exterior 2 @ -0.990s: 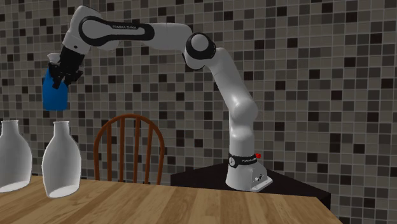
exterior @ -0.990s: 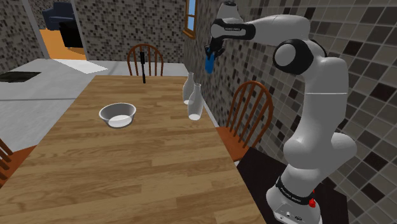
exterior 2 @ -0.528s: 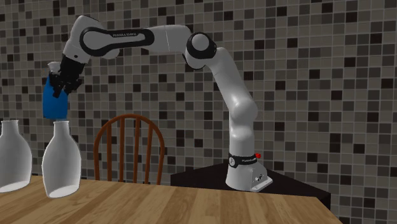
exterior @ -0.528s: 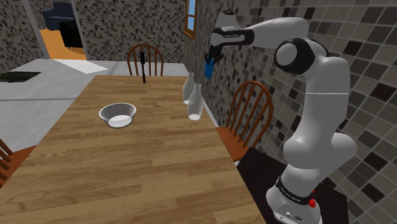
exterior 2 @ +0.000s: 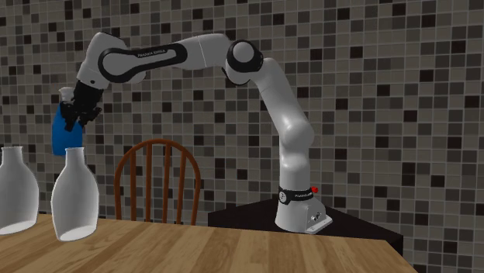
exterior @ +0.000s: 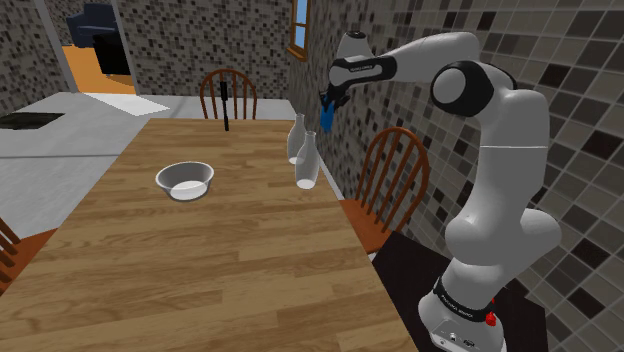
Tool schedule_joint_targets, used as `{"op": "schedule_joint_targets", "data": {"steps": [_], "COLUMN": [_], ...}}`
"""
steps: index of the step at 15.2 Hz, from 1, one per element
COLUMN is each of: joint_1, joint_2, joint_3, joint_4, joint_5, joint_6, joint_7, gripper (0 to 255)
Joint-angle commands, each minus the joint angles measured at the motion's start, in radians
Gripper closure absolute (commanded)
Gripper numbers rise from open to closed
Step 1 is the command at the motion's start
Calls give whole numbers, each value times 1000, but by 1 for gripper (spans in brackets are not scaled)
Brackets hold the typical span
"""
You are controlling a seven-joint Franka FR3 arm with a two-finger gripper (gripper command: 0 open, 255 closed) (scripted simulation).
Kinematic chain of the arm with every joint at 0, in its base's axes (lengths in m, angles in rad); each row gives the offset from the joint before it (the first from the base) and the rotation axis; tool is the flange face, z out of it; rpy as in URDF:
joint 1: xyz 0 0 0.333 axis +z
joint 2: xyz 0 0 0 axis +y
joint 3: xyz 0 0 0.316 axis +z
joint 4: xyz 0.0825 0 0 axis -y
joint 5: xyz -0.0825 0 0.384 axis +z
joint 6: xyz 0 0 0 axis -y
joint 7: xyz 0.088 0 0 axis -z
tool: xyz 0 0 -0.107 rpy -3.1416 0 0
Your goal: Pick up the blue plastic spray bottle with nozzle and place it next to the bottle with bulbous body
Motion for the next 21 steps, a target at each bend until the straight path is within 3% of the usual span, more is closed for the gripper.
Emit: {"op": "schedule_joint_targets", "data": {"steps": [1, 21], "joint_1": [0, 13], "joint_2": [3, 81], "joint_3": [-2, -39], "joint_4": [-23, -172], "joint_5": [-5, -70], "joint_6": [26, 250], "joint_7": [7, 77], "gripper": [255, 255]}}
